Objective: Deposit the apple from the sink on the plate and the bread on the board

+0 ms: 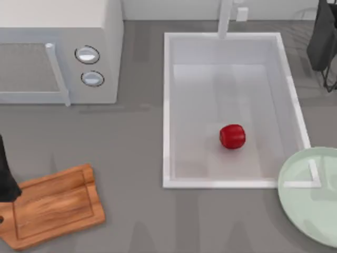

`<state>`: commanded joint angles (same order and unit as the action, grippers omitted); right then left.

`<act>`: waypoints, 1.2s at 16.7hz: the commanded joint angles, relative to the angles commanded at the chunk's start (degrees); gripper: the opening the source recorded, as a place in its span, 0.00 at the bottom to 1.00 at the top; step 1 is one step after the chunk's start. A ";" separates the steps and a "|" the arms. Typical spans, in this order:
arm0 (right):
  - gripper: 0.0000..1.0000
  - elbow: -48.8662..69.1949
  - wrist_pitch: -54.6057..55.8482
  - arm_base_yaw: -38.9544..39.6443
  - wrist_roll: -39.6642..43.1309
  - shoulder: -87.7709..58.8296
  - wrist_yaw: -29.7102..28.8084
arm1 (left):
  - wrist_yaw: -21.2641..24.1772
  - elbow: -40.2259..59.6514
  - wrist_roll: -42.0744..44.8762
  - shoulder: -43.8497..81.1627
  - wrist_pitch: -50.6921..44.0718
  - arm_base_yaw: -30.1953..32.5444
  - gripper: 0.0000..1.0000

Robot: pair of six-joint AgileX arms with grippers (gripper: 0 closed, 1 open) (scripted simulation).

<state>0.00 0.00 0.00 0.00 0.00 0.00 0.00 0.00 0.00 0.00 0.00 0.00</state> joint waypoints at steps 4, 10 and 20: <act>1.00 2.91 -2.26 0.57 -1.04 -3.32 0.05 | 0.00 0.00 0.00 0.00 0.00 0.00 1.00; 1.00 21.64 -15.32 4.00 -6.86 -24.03 0.25 | 0.00 0.00 0.00 0.00 0.00 0.00 1.00; 1.00 75.51 -48.64 13.47 -18.87 -80.65 0.31 | 0.00 0.00 0.00 0.00 0.00 0.00 1.00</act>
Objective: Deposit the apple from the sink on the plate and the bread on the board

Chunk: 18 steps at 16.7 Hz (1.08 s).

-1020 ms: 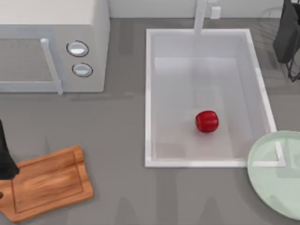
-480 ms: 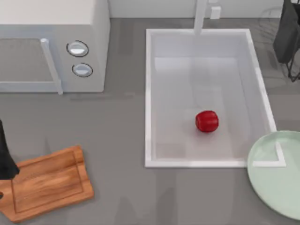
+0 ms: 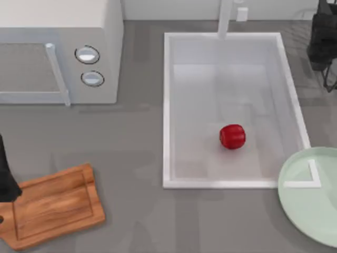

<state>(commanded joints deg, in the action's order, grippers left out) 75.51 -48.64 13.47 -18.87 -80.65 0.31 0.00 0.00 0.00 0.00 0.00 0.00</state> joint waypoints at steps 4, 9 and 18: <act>1.00 21.87 -12.00 3.73 -3.03 -24.19 -0.18 | 0.00 0.00 0.00 0.00 0.00 0.00 1.00; 1.00 43.49 -23.05 7.33 -4.87 -49.82 -0.47 | 0.00 0.00 0.00 0.00 0.00 0.00 1.00; 1.00 56.68 -28.83 9.45 -5.37 -64.06 -0.70 | 0.00 0.00 0.00 0.00 0.00 0.00 1.00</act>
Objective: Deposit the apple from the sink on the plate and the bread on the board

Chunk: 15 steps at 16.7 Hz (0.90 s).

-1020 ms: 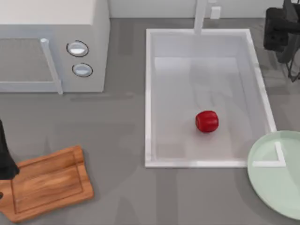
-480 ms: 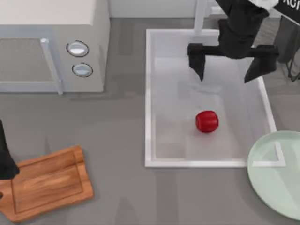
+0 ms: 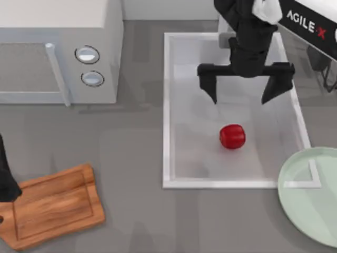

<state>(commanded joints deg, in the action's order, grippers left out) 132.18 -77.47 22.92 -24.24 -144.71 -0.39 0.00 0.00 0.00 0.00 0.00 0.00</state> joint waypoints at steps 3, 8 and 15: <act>1.00 -0.33 0.28 -0.32 0.02 -0.07 0.02 | 0.00 0.00 0.00 0.00 0.00 0.00 1.00; 1.00 -6.95 9.51 -0.15 -0.03 -2.30 -0.02 | 0.00 0.00 0.00 0.00 0.00 0.00 1.00; 1.00 -14.33 19.43 0.07 -0.11 -5.09 -0.07 | 0.00 0.00 0.00 0.00 0.00 0.00 1.00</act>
<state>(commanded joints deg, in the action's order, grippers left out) 117.85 -58.04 22.99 -24.35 -149.81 -0.45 0.00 0.00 0.00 0.00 0.00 0.00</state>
